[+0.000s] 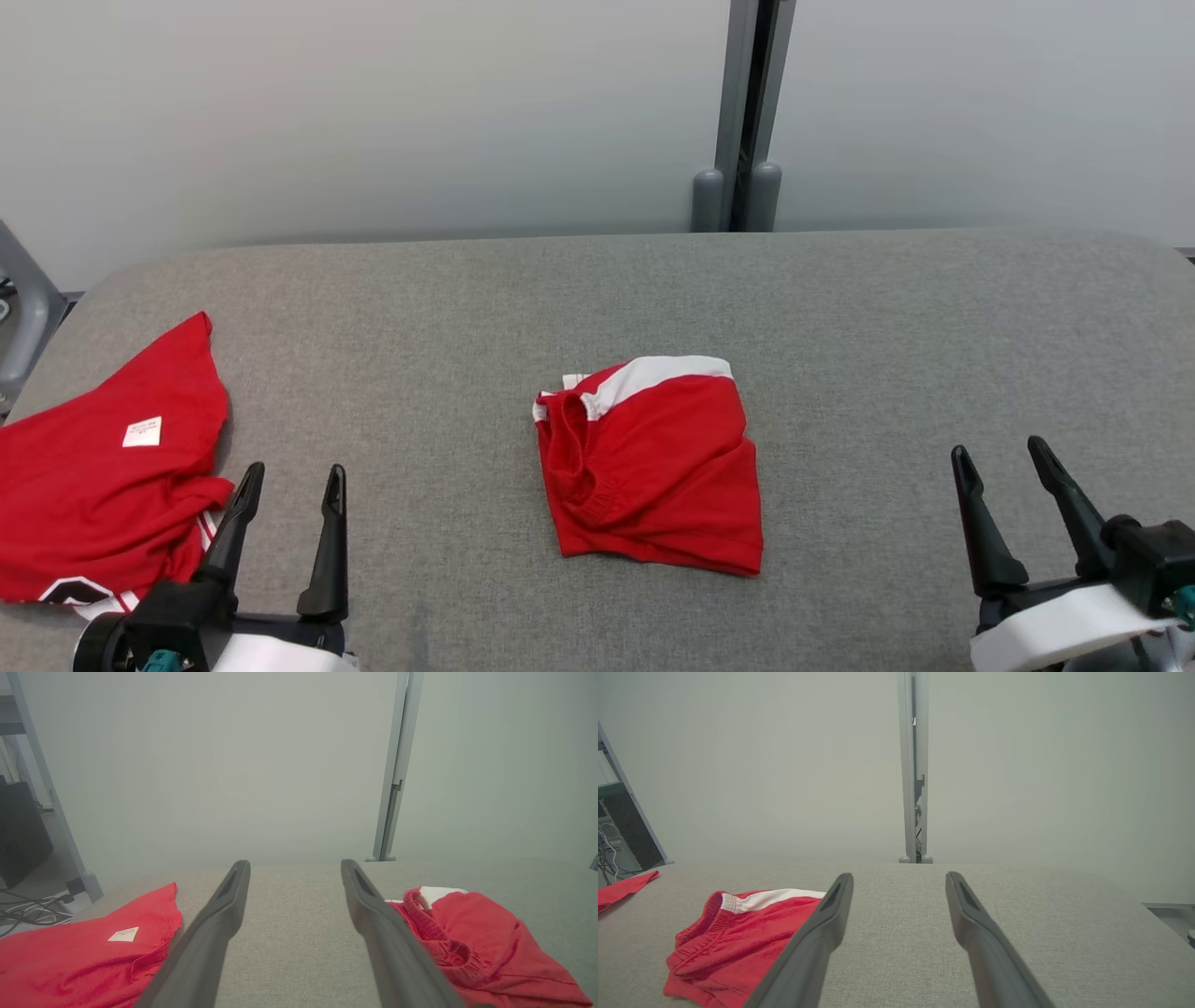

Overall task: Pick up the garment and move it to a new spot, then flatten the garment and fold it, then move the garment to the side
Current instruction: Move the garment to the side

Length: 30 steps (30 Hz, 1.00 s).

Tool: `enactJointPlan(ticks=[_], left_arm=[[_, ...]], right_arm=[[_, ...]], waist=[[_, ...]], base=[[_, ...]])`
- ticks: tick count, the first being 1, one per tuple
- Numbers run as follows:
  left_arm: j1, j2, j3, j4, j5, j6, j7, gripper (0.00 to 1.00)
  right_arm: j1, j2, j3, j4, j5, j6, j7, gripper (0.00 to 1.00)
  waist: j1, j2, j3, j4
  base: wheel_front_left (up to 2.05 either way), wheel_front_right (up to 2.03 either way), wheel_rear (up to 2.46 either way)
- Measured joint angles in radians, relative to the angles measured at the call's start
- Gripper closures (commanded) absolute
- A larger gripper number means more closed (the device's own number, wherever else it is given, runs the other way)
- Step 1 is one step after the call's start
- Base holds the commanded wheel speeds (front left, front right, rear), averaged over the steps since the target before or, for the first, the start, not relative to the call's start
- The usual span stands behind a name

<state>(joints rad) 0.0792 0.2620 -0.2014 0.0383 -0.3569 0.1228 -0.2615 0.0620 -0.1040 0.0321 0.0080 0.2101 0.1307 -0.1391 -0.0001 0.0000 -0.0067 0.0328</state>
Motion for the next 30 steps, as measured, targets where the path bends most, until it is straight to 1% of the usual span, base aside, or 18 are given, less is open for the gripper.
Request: enactJointPlan(ticks=[1, 4, 10, 17, 18, 23, 29, 30], left_arm=[[-0.014, -0.002, -0.007, -0.01, 0.005, -0.002, 0.0, 0.0], [-0.042, -0.008, -0.019, -0.026, 0.015, -0.008, 0.0, 0.0], [-0.117, -0.031, -0.031, -0.04, 0.024, -0.027, 0.0, 0.0], [-0.186, -0.076, -0.023, -0.027, 0.043, -0.066, 0.0, 0.0], [-0.193, -0.084, -0.019, -0.025, 0.049, -0.072, 0.0, 0.0], [-0.222, -0.116, 0.001, -0.013, 0.069, -0.101, 0.0, 0.0], [-0.253, -0.144, 0.026, 0.002, 0.096, -0.136, 0.0, 0.0], [-0.254, -0.147, 0.029, 0.004, 0.102, -0.141, 0.0, 0.0]], right_arm=[[-0.02, -0.025, 0.006, 0.007, -0.003, 0.0, 0.028, 0.0], [-0.069, -0.057, 0.014, 0.029, -0.001, 0.0, 0.064, 0.0], [-0.176, -0.111, 0.081, 0.106, 0.075, 0.0, 0.142, 0.0], [-0.304, -0.181, 0.231, 0.195, 0.182, 0.0, 0.264, 0.0], [-0.319, -0.191, 0.252, 0.198, 0.199, 0.0, 0.267, 0.0], [-0.379, -0.236, 0.372, 0.207, 0.288, 0.0, 0.352, 0.0], [-0.441, -0.291, 0.446, 0.19, 0.385, 0.0, 0.43, 0.0], [-0.446, -0.298, 0.451, 0.189, 0.396, 0.0, 0.435, 0.25]], waist=[[0.0, 0.0, 0.014, 0.009], [0.0, 0.0, 0.046, 0.025], [0.0, 0.0, 0.139, 0.07], [0.0, 0.0, 0.258, 0.126], [0.0, 0.0, 0.274, 0.134], [0.0, 0.0, 0.337, 0.162], [0.0, 0.0, 0.381, 0.172], [0.0001, 0.0, 0.384, 0.172]], base=[[0.0, 0.0, 0.0], [0.0, 0.0, 0.0], [0.0, 0.0, 0.0], [0.0, 0.0, 0.0], [0.0, 0.0, 0.0], [0.0, 0.0, 0.0], [0.0, 0.0, 0.0], [0.0, 0.0, 0.0]])
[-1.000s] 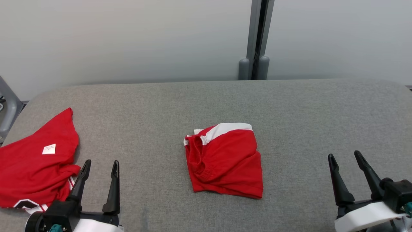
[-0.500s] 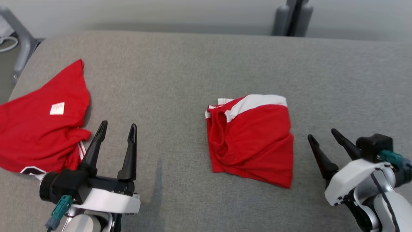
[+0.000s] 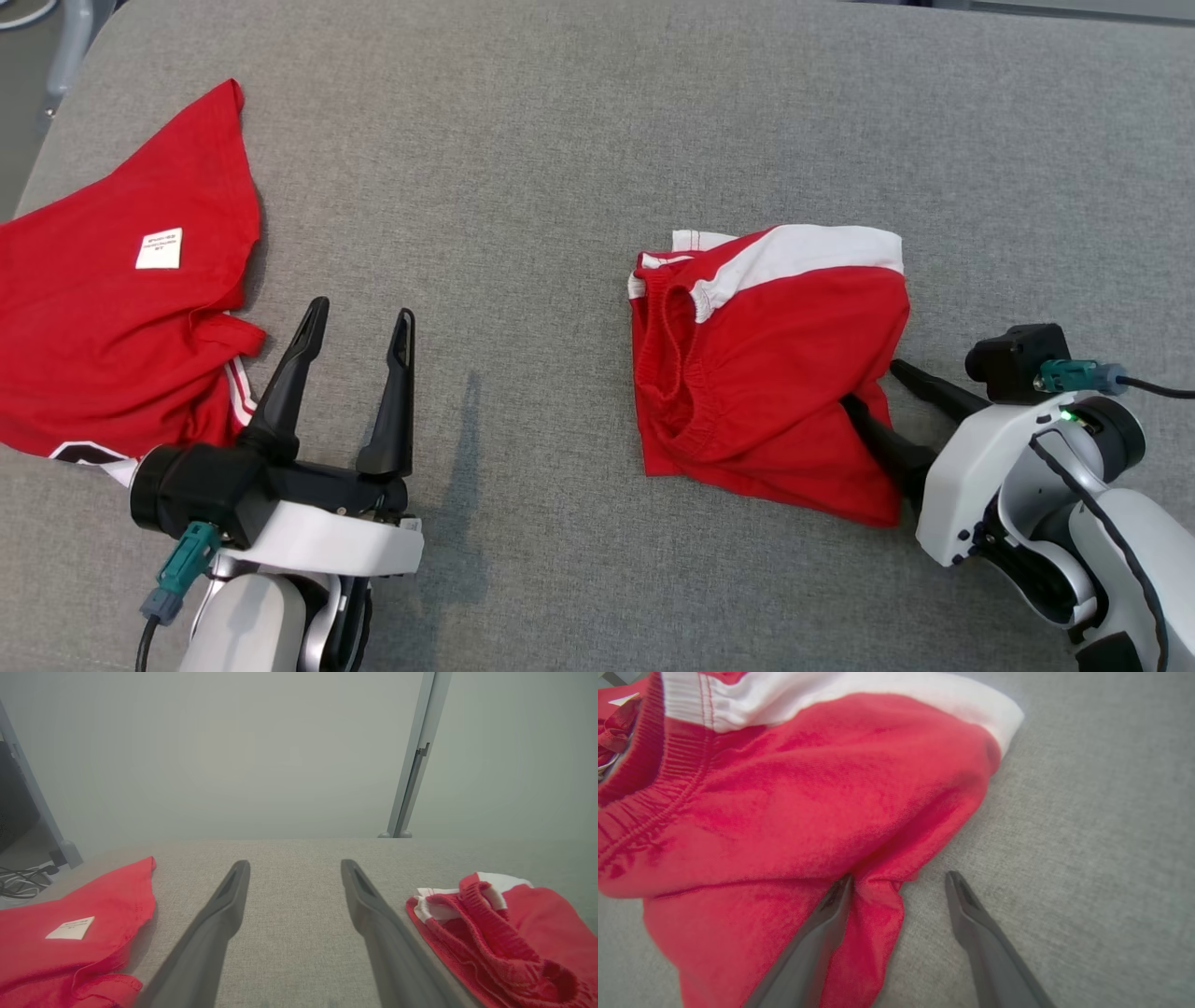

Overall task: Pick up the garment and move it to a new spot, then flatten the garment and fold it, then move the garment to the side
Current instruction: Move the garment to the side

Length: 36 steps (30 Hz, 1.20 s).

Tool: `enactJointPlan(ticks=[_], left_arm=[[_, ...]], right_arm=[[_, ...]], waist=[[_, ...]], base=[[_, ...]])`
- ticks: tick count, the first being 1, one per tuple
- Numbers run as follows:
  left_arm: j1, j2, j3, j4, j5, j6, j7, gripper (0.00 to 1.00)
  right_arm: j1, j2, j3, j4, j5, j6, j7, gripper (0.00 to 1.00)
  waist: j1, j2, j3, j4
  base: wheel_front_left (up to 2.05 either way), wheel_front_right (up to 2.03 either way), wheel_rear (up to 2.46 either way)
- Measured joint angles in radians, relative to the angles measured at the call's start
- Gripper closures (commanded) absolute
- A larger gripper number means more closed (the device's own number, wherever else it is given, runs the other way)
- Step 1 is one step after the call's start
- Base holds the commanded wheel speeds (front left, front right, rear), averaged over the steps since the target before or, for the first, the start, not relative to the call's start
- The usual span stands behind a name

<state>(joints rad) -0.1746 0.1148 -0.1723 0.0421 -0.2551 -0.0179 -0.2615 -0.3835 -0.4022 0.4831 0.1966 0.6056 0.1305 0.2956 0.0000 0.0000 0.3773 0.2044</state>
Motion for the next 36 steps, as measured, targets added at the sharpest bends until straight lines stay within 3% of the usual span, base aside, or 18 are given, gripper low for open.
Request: enactJointPlan(ticks=[1, 2, 10, 17, 29, 36], left_arm=[[-0.002, -0.003, 0.004, 0.002, 0.004, -0.004, 0.0, 0.0], [-0.005, -0.006, 0.009, 0.003, 0.009, -0.009, 0.0, 0.0], [-0.014, -0.024, 0.045, 0.007, 0.041, -0.031, 0.0, 0.0], [0.0, -0.022, 0.066, -0.001, 0.067, -0.044, 0.0, 0.0], [0.007, 0.013, 0.076, -0.042, 0.086, -0.053, 0.001, 0.0], [0.0, 0.064, 0.068, -0.098, 0.102, -0.062, 0.053, 0.0]], right_arm=[[-0.004, -0.005, 0.004, -0.004, 0.003, 0.0, 0.002, 0.93], [-0.008, -0.007, 0.008, -0.007, 0.011, 0.0, 0.002, 1.0], [-0.015, -0.013, 0.026, -0.024, -0.001, 0.001, -0.023, 1.0], [0.008, -0.014, 0.003, -0.044, -0.047, 0.0, -0.052, 1.0], [0.044, -0.032, 0.014, -0.048, -0.088, 0.0, -0.082, 1.0], [-0.004, -0.04, 0.065, -0.006, -0.084, 0.001, -0.161, 1.0]], waist=[[0.0, 0.0, 0.003, -0.001], [0.0, 0.0, 0.004, -0.003], [-0.0001, 0.0, -0.001, -0.031], [0.0, 0.0, -0.022, -0.109], [0.0, 0.0, -0.035, -0.313], [0.0, 0.0, -0.008, -0.458]], base=[[0.0, 0.0, 0.0], [0.0, 0.0, 0.0], [0.0, 0.0, 0.0], [0.0, 0.0, 0.0], [0.0, 0.0, 0.0], [0.0, 0.0, 0.0]])
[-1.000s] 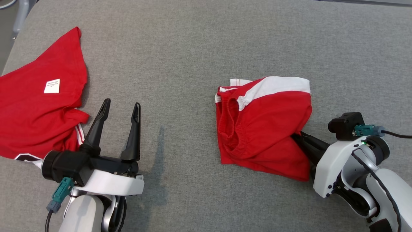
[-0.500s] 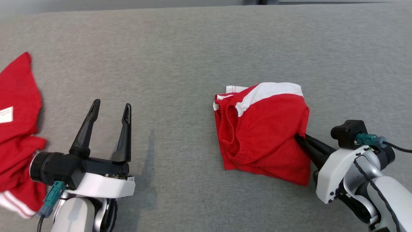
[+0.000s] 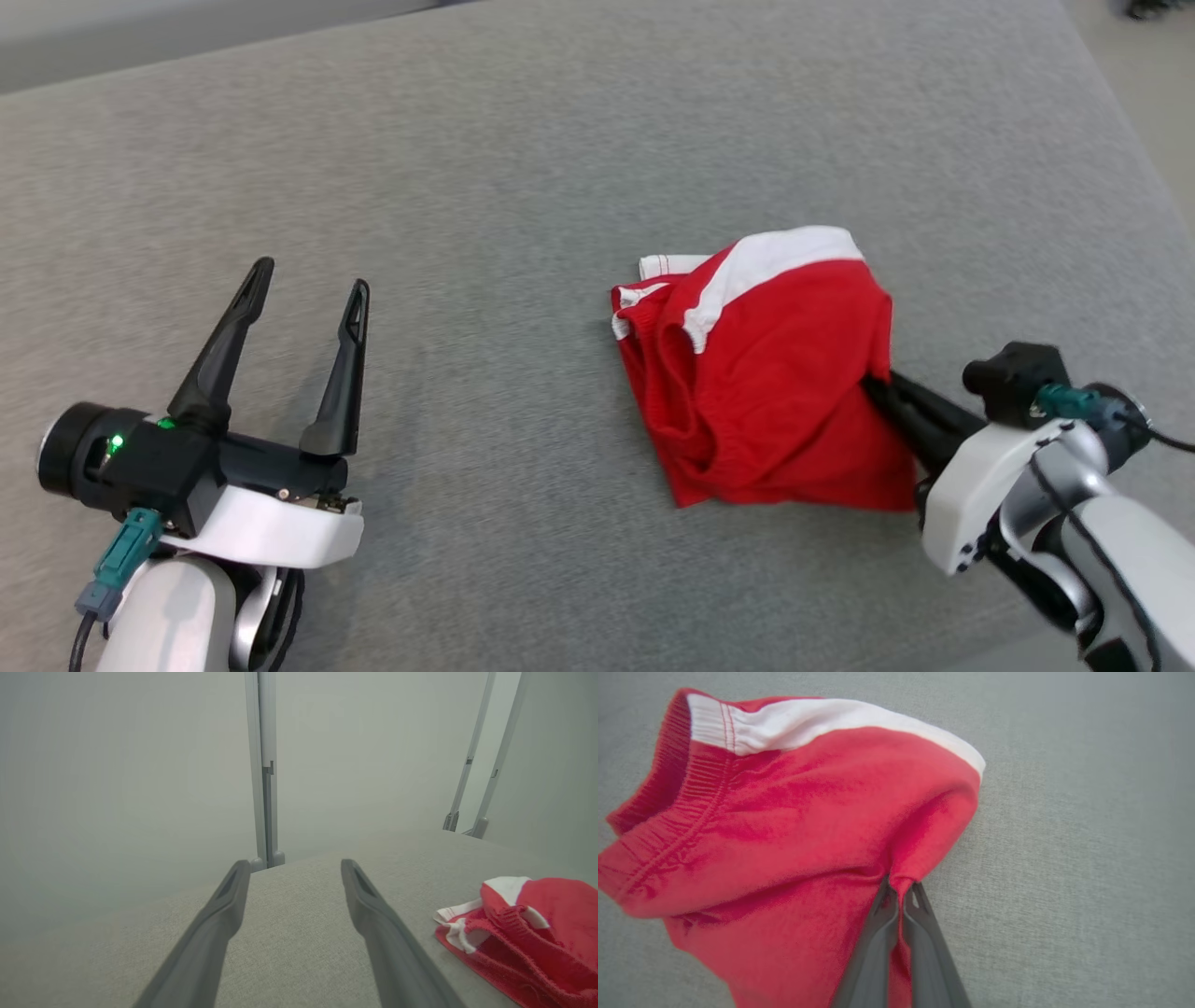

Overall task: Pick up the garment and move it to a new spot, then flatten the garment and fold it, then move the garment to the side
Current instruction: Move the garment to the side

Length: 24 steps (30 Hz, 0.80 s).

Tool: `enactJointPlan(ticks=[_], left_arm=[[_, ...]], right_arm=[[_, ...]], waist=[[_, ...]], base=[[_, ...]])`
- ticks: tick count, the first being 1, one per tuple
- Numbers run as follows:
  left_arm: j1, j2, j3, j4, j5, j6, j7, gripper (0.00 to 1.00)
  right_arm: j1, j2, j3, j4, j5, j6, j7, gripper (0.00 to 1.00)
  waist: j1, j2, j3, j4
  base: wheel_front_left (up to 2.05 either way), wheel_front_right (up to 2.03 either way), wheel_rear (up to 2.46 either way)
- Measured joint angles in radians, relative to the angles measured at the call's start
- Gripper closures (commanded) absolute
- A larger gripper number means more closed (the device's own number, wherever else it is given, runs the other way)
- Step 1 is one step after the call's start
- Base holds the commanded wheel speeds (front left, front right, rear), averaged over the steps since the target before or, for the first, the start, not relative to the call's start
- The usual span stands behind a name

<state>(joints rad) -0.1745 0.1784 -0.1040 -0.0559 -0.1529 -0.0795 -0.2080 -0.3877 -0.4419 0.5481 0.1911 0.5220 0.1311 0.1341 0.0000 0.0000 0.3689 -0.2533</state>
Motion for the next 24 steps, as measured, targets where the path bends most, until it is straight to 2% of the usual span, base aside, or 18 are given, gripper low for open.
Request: enactJointPlan(ticks=[6, 15, 20, 24], left_arm=[[-0.04, 0.041, -0.021, -0.064, 0.012, -0.013, 0.056, 0.0], [-0.129, 0.092, -0.083, -0.13, 0.027, -0.034, 0.12, 0.0], [-0.173, 0.1, -0.113, -0.144, 0.029, -0.035, 0.135, 0.0], [-0.196, 0.107, -0.129, -0.147, 0.03, -0.039, 0.137, 0.0]], right_arm=[[-0.132, -0.069, 0.039, 0.112, -0.002, 0.0, -0.076, 1.0], [-0.389, -0.177, 0.083, 0.346, 0.004, 0.0, -0.221, 1.0], [-0.511, -0.193, 0.08, 0.495, -0.012, 0.0, -0.29, 1.0], [-0.569, -0.174, 0.102, 0.592, -0.008, 0.0, -0.31, 1.0]], waist=[[0.0, 0.0, 0.055, -0.091], [0.0, 0.0, 0.173, -0.152], [0.0, 0.0, 0.226, -0.16], [0.0, 0.0, 0.255, -0.16]], base=[[0.0, 0.0, 0.0], [0.0, 0.0, 0.0], [0.0, 0.0, 0.0], [0.0, 0.0, 0.0]])
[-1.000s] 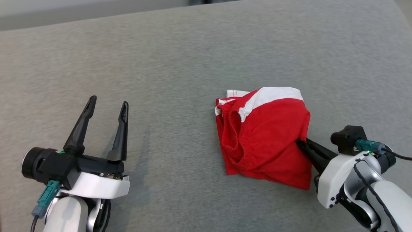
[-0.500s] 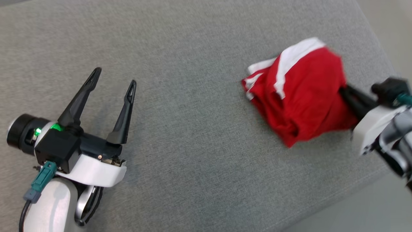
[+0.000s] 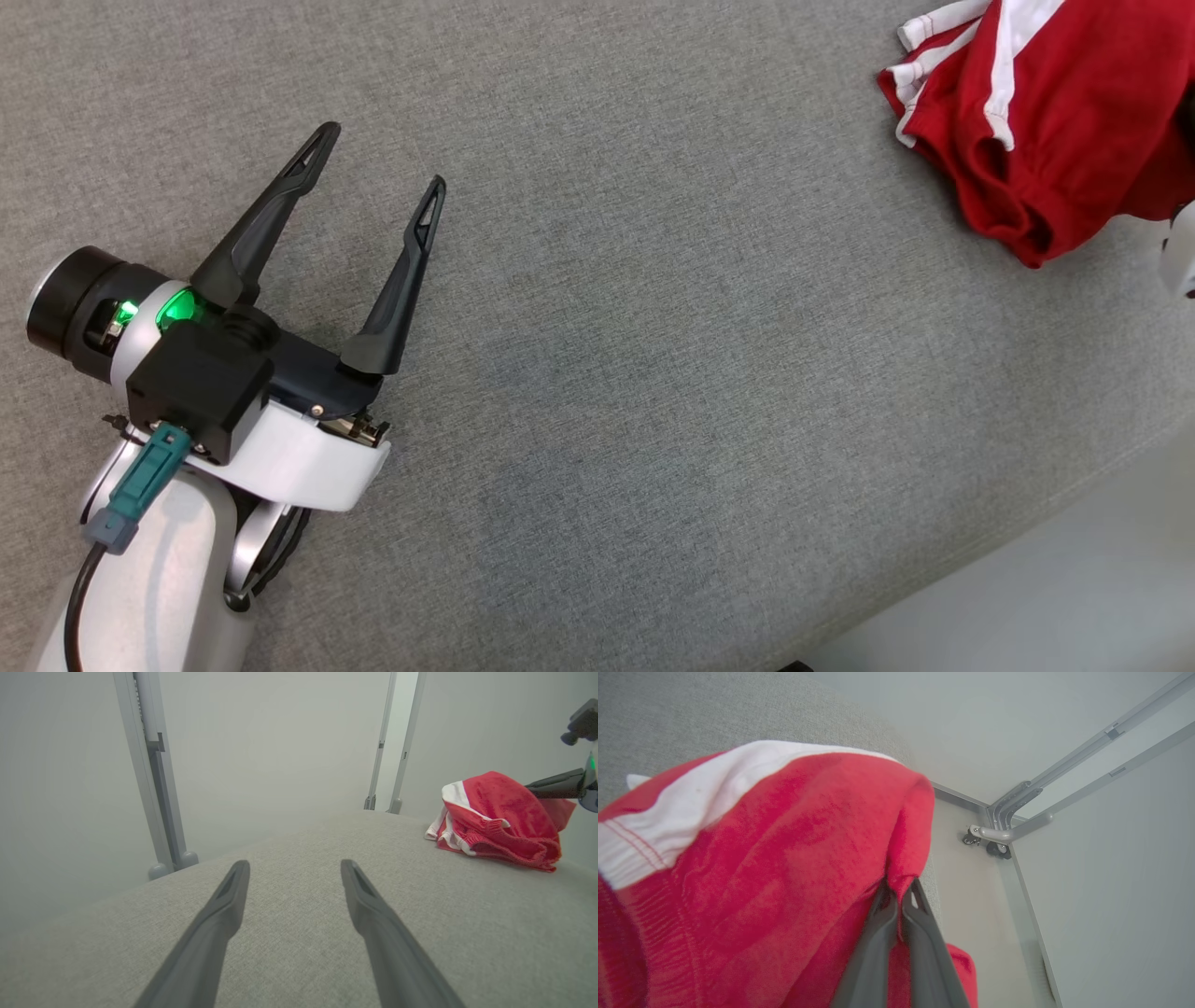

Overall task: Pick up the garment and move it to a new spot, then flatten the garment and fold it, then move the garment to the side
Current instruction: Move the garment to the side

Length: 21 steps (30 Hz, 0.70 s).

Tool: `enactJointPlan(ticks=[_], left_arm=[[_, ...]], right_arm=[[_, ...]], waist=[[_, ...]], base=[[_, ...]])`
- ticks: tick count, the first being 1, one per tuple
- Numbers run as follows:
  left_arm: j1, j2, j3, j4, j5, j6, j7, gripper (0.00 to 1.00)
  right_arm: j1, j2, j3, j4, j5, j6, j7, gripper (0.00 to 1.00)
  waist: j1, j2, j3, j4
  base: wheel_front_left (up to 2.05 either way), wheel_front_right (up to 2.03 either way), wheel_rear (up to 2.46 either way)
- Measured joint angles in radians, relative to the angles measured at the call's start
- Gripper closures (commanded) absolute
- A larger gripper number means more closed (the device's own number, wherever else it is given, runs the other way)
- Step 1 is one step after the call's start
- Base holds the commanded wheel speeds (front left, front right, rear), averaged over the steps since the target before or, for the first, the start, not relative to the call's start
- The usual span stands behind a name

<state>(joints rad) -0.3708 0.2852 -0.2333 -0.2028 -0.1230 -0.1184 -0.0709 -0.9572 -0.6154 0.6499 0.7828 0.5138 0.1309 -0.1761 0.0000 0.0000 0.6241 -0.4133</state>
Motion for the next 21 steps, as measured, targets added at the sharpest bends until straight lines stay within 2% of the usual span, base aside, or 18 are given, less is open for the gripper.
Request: enactJointPlan(ticks=[1, 3, 8, 12, 14, 18, 21], left_arm=[[-0.004, 0.001, -0.002, 0.001, 0.0, 0.0, 0.0, 0.0], [-0.009, 0.003, -0.007, 0.001, 0.0, -0.001, 0.0, 0.0], [-0.014, 0.003, -0.008, 0.024, -0.007, 0.002, -0.014, 0.0], [-0.008, -0.011, -0.006, 0.048, -0.02, 0.015, -0.041, 0.0], [0.001, -0.019, -0.002, 0.062, -0.028, 0.025, -0.058, 0.0], [0.036, -0.034, 0.018, 0.088, -0.048, 0.054, -0.08, 0.0], [0.062, -0.05, 0.037, 0.104, -0.068, 0.077, -0.096, 0.0]], right_arm=[[-0.003, 0.008, 0.009, 0.014, 0.007, 0.0, -0.006, 1.0], [-0.02, 0.024, 0.012, 0.056, 0.015, 0.0, -0.022, 0.0], [-0.038, 0.036, -0.012, 0.167, 0.036, 0.0, -0.06, 0.0], [-0.011, 0.033, -0.075, 0.185, 0.07, 0.0, -0.079, 0.0], [0.014, 0.034, -0.139, 0.179, 0.088, 0.0, -0.083, 0.0], [0.106, 0.055, -0.353, 0.031, 0.068, 0.0, -0.086, 0.0], [0.232, 0.126, -0.518, -0.092, 0.001, 0.0, -0.086, 0.0]], waist=[[0.0, 0.0, 0.004, 0.001], [0.0, 0.0, 0.01, 0.003], [0.0, 0.0, -0.003, 0.012], [0.0, 0.0, -0.033, 0.024], [0.0, 0.0, -0.054, 0.032], [0.0, 0.0, -0.102, 0.047], [0.0001, 0.0, -0.139, 0.063]], base=[[0.0, 0.0, 0.0], [0.0, 0.0, 0.0], [0.0, 0.0, 0.0], [0.0, 0.0, 0.0], [0.0, 0.0, 0.0], [0.0, 0.0, 0.0], [0.0, 0.0, 0.0]])
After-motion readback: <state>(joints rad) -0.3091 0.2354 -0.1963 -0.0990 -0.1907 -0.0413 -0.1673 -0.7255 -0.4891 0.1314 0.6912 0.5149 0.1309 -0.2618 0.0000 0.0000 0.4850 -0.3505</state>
